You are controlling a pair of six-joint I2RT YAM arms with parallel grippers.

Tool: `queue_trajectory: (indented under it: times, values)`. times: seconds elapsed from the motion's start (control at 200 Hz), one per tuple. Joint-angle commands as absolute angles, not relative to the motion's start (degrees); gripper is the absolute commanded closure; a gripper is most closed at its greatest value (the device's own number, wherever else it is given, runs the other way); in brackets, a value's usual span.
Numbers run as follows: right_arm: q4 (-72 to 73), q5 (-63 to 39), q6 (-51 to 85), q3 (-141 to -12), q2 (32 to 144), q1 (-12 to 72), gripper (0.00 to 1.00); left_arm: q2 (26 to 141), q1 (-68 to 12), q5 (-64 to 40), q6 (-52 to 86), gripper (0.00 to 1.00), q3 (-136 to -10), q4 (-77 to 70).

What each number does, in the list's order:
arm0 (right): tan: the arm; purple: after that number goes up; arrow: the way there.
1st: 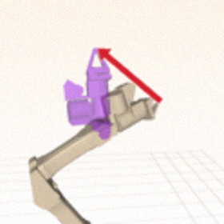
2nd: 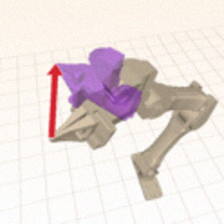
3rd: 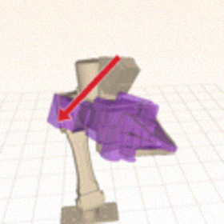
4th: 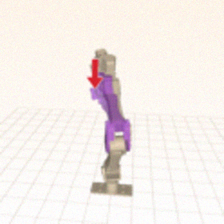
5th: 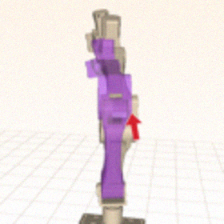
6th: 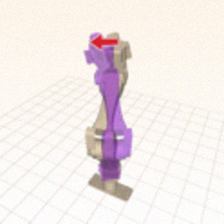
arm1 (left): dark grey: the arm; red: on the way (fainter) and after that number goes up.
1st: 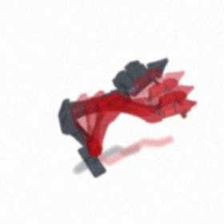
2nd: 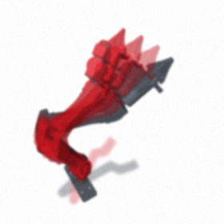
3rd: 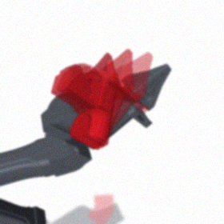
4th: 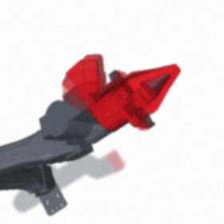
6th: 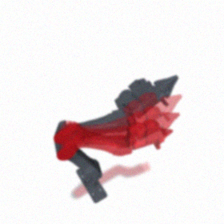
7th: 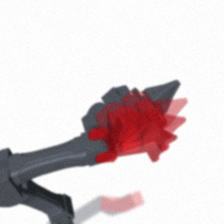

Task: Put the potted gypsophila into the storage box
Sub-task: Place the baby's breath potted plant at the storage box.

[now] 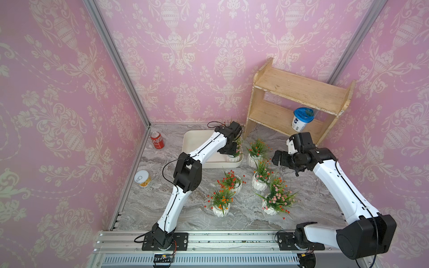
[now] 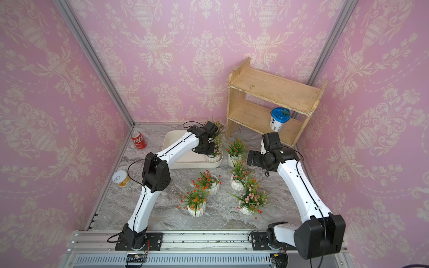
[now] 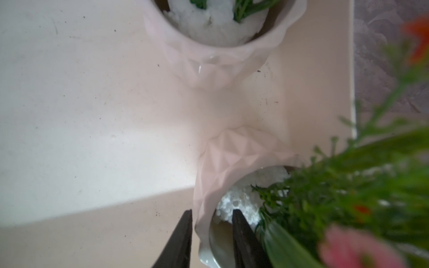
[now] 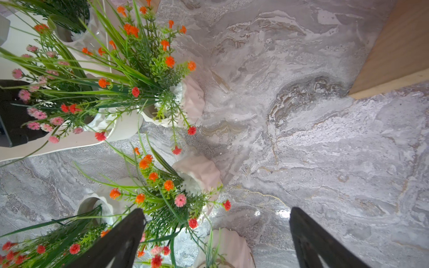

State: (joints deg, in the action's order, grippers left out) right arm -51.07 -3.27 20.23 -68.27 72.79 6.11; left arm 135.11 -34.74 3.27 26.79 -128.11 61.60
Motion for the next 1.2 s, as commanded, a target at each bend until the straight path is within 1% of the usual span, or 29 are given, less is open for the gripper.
queue_trajectory:
  times: [0.0,0.355,0.49,0.59,0.716,0.876,1.006,1.191]
  values:
    - [-54.0,-3.9,22.1,-67.8,70.6,5.3,0.0,132.9,-35.1,3.3,26.3,0.65,-129.1,63.6]
    - [-58.8,-4.7,22.2,-67.8,68.7,2.0,0.0,126.6,-35.0,5.5,26.2,0.55,-123.9,62.8]
    - [-60.4,-6.7,21.5,-65.2,68.5,-0.4,0.0,122.2,-34.5,6.7,26.0,0.49,-120.5,62.2]
    - [-61.2,-9.1,20.9,-64.7,68.1,-2.2,0.0,118.1,-33.6,6.6,25.9,0.42,-117.3,61.7]
    - [-62.4,-9.6,20.6,-63.8,67.9,-3.2,0.0,111.1,-32.4,6.6,25.7,0.34,-110.5,59.4]
    - [-64.0,-11.0,20.0,-61.3,66.9,-3.9,0.02,101.1,-30.1,5.8,26.1,0.19,-100.9,55.8]
    - [-65.4,-11.6,20.6,-58.8,64.9,-4.1,0.03,94.7,-27.9,5.3,25.8,0.1,-95.2,55.5]
    - [-65.4,-12.3,20.3,-58.4,62.2,-4.3,0.04,86.6,-26.2,3.6,27.6,0.09,-85.1,55.1]
